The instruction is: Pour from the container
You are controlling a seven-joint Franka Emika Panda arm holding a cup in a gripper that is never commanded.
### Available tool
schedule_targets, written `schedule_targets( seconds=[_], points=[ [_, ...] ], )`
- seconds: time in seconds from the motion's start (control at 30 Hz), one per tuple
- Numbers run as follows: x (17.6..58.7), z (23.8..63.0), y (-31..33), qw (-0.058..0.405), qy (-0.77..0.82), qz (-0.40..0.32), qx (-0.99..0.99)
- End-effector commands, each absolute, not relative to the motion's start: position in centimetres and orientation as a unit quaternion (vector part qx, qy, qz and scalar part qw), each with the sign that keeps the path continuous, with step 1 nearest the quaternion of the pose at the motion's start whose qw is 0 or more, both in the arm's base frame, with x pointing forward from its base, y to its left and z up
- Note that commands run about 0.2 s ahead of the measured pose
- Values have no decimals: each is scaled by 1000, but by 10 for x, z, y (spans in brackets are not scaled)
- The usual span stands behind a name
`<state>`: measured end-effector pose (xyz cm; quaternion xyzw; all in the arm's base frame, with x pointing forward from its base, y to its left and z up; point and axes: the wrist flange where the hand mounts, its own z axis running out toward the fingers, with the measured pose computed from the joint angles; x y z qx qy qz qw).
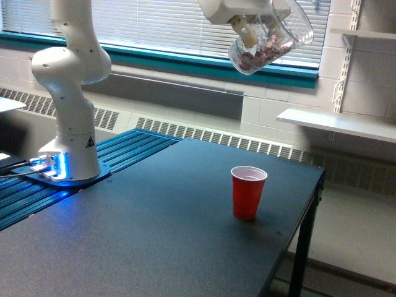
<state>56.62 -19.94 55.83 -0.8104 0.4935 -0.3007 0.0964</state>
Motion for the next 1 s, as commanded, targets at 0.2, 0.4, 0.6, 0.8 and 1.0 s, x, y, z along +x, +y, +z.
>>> schedule_targets(
  seconds=[0.2, 0.4, 0.6, 0.8, 1.0],
  points=[
    [549, 551, -208, 171, 507, -272, -800],
    [540, 525, -187, 224, 524, -241, -785],
    [533, 482, -151, 264, 527, -199, -783],
    [528, 431, -108, 295, 532, -145, -780],
    [525, 394, -76, 319, 545, -114, -767]
  ],
)
